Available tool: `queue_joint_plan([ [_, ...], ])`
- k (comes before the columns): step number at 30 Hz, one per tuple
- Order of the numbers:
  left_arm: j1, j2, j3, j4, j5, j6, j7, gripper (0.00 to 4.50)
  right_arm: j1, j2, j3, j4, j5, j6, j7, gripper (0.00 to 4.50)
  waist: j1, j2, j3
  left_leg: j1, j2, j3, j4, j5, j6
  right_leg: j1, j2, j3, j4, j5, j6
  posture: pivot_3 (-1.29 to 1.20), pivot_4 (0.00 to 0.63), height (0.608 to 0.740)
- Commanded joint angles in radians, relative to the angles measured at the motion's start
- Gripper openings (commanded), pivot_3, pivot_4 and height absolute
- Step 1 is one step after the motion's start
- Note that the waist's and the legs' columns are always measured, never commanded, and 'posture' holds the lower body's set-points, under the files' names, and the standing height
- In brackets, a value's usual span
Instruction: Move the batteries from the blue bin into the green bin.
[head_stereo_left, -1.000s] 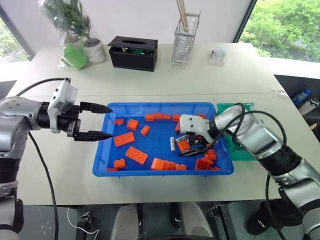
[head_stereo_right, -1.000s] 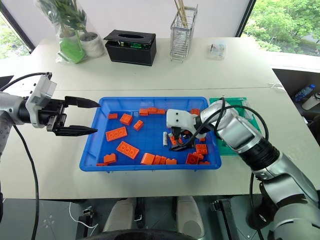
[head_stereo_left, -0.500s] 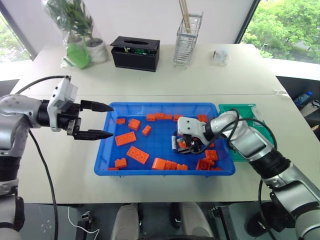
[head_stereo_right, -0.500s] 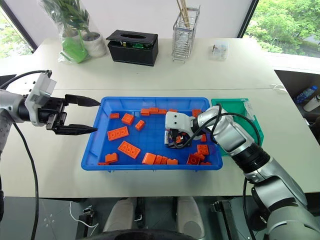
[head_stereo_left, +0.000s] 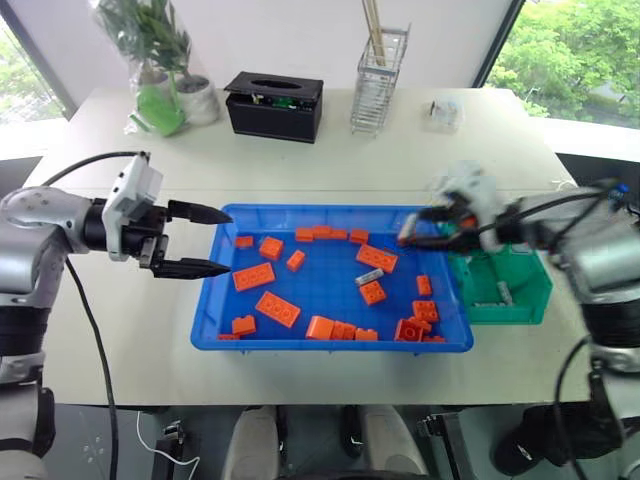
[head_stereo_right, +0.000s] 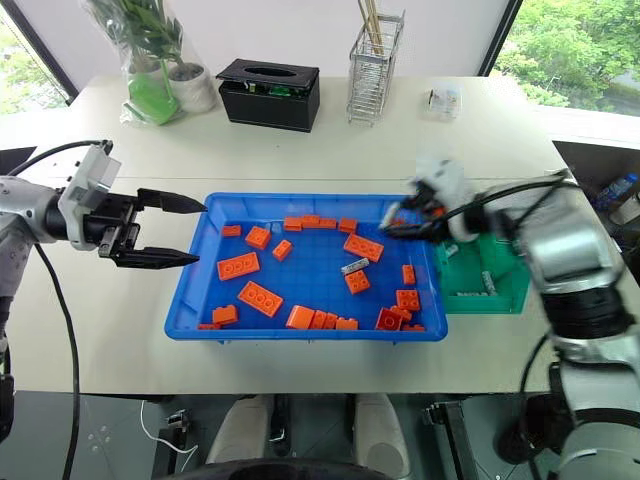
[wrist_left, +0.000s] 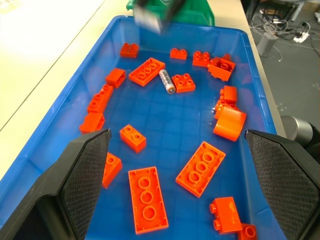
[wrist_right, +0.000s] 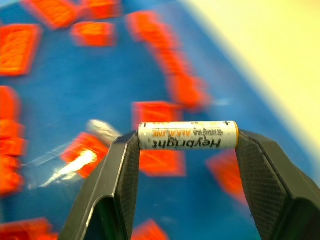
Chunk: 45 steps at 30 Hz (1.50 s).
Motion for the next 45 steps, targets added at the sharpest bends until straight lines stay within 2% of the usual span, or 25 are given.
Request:
queue_joint_plan([
  [1,-0.031,-0.002,0.001,0.005,0.009,-0.019,-0.015,4.50,0.073,-0.116,-0.128,0.016,0.018,-0.007,0.003,2.24,0.000,0.000,0.000,0.000,0.000,0.000,0.000,0.000,0.000,0.000,0.000,0.000,0.000,0.000,0.000,0.00,0.150,0.736],
  [8,-0.073,-0.029,-0.024,0.045,0.028,-0.034,-0.035,4.50,0.219,-0.214,-0.180,0.010,0.031,-0.037,0.004,2.24,-0.008,0.000,0.000,0.001,0.000,0.000,-0.001,0.000,0.000,0.000,0.000,0.001,0.000,0.000,0.000,0.00,0.150,0.736],
  [12,-0.081,-0.041,-0.031,0.047,0.033,-0.037,-0.038,4.50,0.237,-0.218,-0.166,0.014,0.017,-0.075,-0.020,4.26,-0.008,0.000,0.000,0.002,0.000,0.000,-0.001,0.000,0.000,0.000,0.001,0.001,0.000,0.000,0.000,0.00,0.150,0.736],
  [13,-0.082,-0.042,-0.030,0.047,0.034,-0.036,-0.039,4.50,0.225,-0.219,-0.158,0.009,0.018,-0.078,-0.021,4.46,-0.008,0.000,0.000,0.002,0.000,0.001,-0.001,0.000,0.000,0.000,0.001,0.001,0.000,0.000,0.000,0.00,0.150,0.736],
  [16,-0.087,-0.044,-0.028,0.053,0.038,-0.037,-0.043,4.50,0.158,-0.205,-0.127,-0.021,0.053,-0.065,-0.002,4.46,-0.008,0.000,0.000,0.002,0.000,0.001,-0.001,0.000,0.000,0.000,0.001,0.001,0.000,0.000,0.000,0.00,0.150,0.736],
  [20,-0.096,-0.047,-0.028,0.060,0.044,-0.037,-0.046,4.50,0.034,-0.137,-0.025,-0.106,0.104,-0.064,0.039,4.46,-0.011,0.000,0.000,0.002,0.000,0.000,-0.001,0.000,0.000,0.000,0.001,0.001,0.001,0.000,0.000,0.00,0.150,0.736],
  [23,-0.102,-0.049,-0.029,0.062,0.045,-0.035,-0.047,4.50,-0.038,-0.081,0.095,-0.136,0.078,-0.117,0.071,4.46,-0.007,0.000,0.000,0.002,0.001,0.000,-0.001,0.000,0.000,0.000,0.002,0.001,0.001,0.000,0.000,0.00,0.150,0.736],
  [26,-0.111,-0.054,-0.032,0.063,0.048,-0.035,-0.046,4.50,-0.105,-0.004,0.237,-0.076,-0.014,-0.223,0.081,4.46,-0.005,0.000,0.000,0.001,0.000,0.000,0.000,0.000,0.000,0.000,0.001,0.001,0.001,0.000,0.000,0.00,0.150,0.736],
  [29,-0.112,-0.056,-0.029,0.049,0.046,-0.025,-0.040,4.50,-0.148,0.063,0.344,0.025,-0.095,-0.338,0.106,3.63,-0.003,0.000,0.000,0.001,0.000,0.000,0.000,0.000,0.000,0.000,0.001,0.001,0.001,0.000,0.000,0.00,0.150,0.736],
  [33,-0.095,-0.046,-0.012,0.018,0.034,-0.009,-0.030,4.50,-0.181,0.096,0.408,0.154,-0.169,-0.479,0.162,1.66,-0.002,0.000,0.000,-0.001,0.000,0.000,0.001,0.000,0.000,-0.001,0.001,0.001,0.001,0.000,0.000,0.00,0.150,0.736],
  [37,-0.071,-0.028,0.007,0.002,0.028,0.001,-0.022,4.50,-0.217,0.114,0.431,0.277,-0.196,-0.612,0.258,1.66,-0.006,0.000,0.000,-0.001,0.000,0.000,0.001,0.000,0.000,-0.001,0.001,0.001,0.001,0.000,0.000,0.00,0.150,0.736],
  [45,-0.041,-0.019,0.026,-0.038,0.010,0.021,0.008,4.50,-0.265,0.194,0.454,0.514,-0.276,-0.870,0.356,1.66,-0.008,0.000,0.000,0.000,0.001,0.000,0.001,0.000,0.000,-0.001,0.002,0.001,0.001,0.000,0.000,0.00,0.150,0.736],
])
